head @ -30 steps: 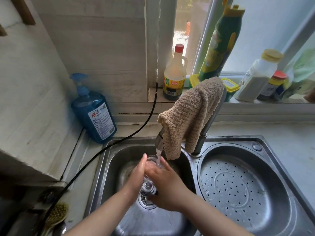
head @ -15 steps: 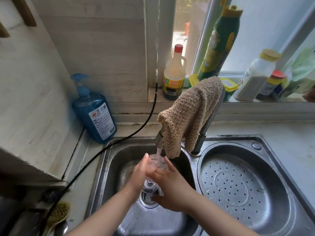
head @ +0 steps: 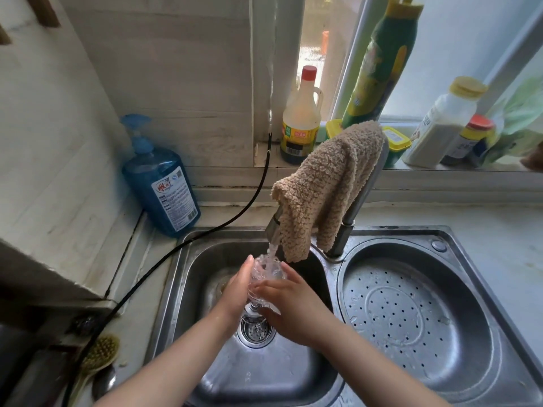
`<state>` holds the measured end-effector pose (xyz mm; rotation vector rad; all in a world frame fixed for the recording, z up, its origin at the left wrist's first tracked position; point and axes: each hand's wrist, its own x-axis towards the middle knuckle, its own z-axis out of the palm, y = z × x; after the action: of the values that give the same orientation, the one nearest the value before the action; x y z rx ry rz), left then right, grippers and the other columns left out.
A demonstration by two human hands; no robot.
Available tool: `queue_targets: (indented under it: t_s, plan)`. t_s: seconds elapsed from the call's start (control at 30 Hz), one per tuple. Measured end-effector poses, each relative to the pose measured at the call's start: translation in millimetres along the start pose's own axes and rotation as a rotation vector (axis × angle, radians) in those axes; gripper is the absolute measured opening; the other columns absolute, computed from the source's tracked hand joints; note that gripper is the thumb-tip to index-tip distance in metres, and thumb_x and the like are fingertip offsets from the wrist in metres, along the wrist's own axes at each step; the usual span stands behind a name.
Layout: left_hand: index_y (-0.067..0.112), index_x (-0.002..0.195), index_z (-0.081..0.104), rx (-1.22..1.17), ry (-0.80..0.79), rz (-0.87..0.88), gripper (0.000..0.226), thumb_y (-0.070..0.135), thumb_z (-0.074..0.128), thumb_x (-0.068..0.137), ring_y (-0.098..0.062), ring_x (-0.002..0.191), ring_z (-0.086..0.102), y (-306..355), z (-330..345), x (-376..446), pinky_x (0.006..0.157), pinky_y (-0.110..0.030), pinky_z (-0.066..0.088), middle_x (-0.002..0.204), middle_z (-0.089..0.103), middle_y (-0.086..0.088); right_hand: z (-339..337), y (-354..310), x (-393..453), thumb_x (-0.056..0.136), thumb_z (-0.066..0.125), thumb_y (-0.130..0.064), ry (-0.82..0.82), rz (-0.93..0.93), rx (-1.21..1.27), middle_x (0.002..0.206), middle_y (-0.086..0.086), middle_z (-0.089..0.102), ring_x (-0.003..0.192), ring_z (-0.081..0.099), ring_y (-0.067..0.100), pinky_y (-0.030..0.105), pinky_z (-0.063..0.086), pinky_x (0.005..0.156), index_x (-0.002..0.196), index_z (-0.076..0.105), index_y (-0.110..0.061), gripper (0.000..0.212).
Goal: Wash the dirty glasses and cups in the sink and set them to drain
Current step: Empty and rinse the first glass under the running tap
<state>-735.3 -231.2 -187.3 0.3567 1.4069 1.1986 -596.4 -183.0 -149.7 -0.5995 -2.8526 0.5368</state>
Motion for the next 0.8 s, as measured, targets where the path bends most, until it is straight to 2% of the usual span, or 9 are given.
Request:
queue_targets:
  t_s: [0.17, 0.23, 0.33, 0.47, 0.53, 0.63, 0.7, 0.73, 0.8]
  plan:
    - [0.019, 0.119, 0.067, 0.035, 0.023, 0.024, 0.055, 0.061, 0.047, 0.089, -0.023, 0.110, 0.065, 2.6, 6.8, -5.8, 0.106, -0.048, 0.041, 0.113, 0.071, -0.006, -4.2, 11.6, -5.5, 0.059, 0.082, -0.040, 0.114, 0.042, -0.182, 0.099, -0.014, 0.071, 0.106, 0.064, 0.010, 0.041, 0.024, 0.112, 0.093, 0.069, -0.030, 0.038]
    - [0.015, 0.114, 0.069, 0.010, 0.047, 0.006, 0.046, 0.048, 0.045, 0.094, -0.026, 0.106, 0.066, 3.9, 8.8, -5.5, 0.105, -0.049, 0.042, 0.107, 0.072, -0.010, -1.3, 3.4, -5.1, 0.064, 0.078, -0.035, 0.079, 0.032, -0.141, 0.105, -0.010, 0.069, 0.109, 0.063, 0.014, 0.040, 0.019, 0.115, 0.100, 0.068, -0.026, 0.038]
    - [0.021, 0.109, 0.070, 0.026, 0.074, 0.012, 0.046, 0.052, 0.049, 0.082, -0.028, 0.108, 0.064, 7.1, 11.6, -4.1, 0.105, -0.052, 0.041, 0.105, 0.072, -0.010, -2.8, -4.6, -5.4, 0.079, 0.067, -0.030, -0.033, 0.031, 0.066, 0.127, -0.007, 0.061, 0.125, 0.050, 0.017, 0.041, 0.018, 0.118, 0.121, 0.060, -0.023, 0.043]
    - [0.019, 0.100, 0.073, 0.050, 0.070, 0.054, 0.033, 0.034, 0.046, 0.088, -0.032, 0.103, 0.064, 10.2, 12.9, -4.4, 0.091, -0.046, 0.049, 0.103, 0.072, -0.014, -14.4, 19.5, -4.2, 0.071, 0.071, -0.036, 0.050, 0.018, -0.129, 0.105, -0.006, 0.071, 0.109, 0.063, 0.016, 0.048, 0.020, 0.113, 0.101, 0.069, -0.024, 0.032]
    - [0.015, 0.105, 0.070, 0.065, 0.066, 0.076, 0.033, 0.029, 0.044, 0.090, -0.025, 0.096, 0.064, 13.9, 14.3, -7.8, 0.080, -0.034, 0.048, 0.103, 0.070, -0.013, -18.0, 20.0, -1.6, 0.070, 0.074, -0.036, 0.003, 0.005, -0.170, 0.114, -0.004, 0.069, 0.118, 0.058, 0.017, 0.054, 0.023, 0.112, 0.105, 0.069, -0.023, 0.038]
    - [0.021, 0.100, 0.069, 0.091, 0.077, 0.087, 0.028, 0.026, 0.042, 0.094, -0.019, 0.088, 0.066, 17.1, 13.7, -10.5, 0.076, -0.031, 0.051, 0.099, 0.071, -0.009, -19.7, 4.8, -3.8, 0.083, 0.065, -0.041, -0.093, 0.015, -0.007, 0.122, -0.006, 0.065, 0.121, 0.053, 0.013, 0.039, 0.020, 0.117, 0.115, 0.066, -0.026, 0.035]
    - [0.017, 0.099, 0.070, 0.139, 0.101, 0.090, 0.029, 0.027, 0.044, 0.089, -0.026, 0.095, 0.066, 16.6, 10.6, -10.8, 0.083, -0.037, 0.050, 0.101, 0.071, -0.012, -20.3, 0.5, -8.4, 0.085, 0.060, -0.044, 0.037, 0.156, 0.255, 0.104, -0.004, 0.072, 0.100, 0.063, 0.014, 0.036, 0.045, 0.100, 0.103, 0.072, -0.024, 0.030]
    - [0.012, 0.101, 0.069, 0.166, 0.105, 0.089, 0.033, 0.029, 0.045, 0.087, -0.030, 0.098, 0.065, 15.2, 9.3, -9.4, 0.087, -0.039, 0.050, 0.103, 0.071, -0.013, -21.3, 0.7, -9.2, 0.084, 0.061, -0.042, 0.174, 0.252, 0.338, 0.099, -0.002, 0.072, 0.091, 0.065, 0.016, 0.037, 0.051, 0.087, 0.099, 0.073, -0.020, 0.029]
    - [0.010, 0.110, 0.068, 0.221, 0.099, 0.088, 0.037, 0.032, 0.047, 0.089, -0.027, 0.103, 0.066, 13.3, 8.3, -8.4, 0.095, -0.043, 0.050, 0.108, 0.071, -0.011, -16.0, 6.4, -3.3, 0.083, 0.067, -0.032, 0.350, 0.432, 0.412, 0.100, 0.003, 0.069, 0.089, 0.066, 0.019, 0.037, 0.053, 0.080, 0.104, 0.069, -0.014, 0.028]
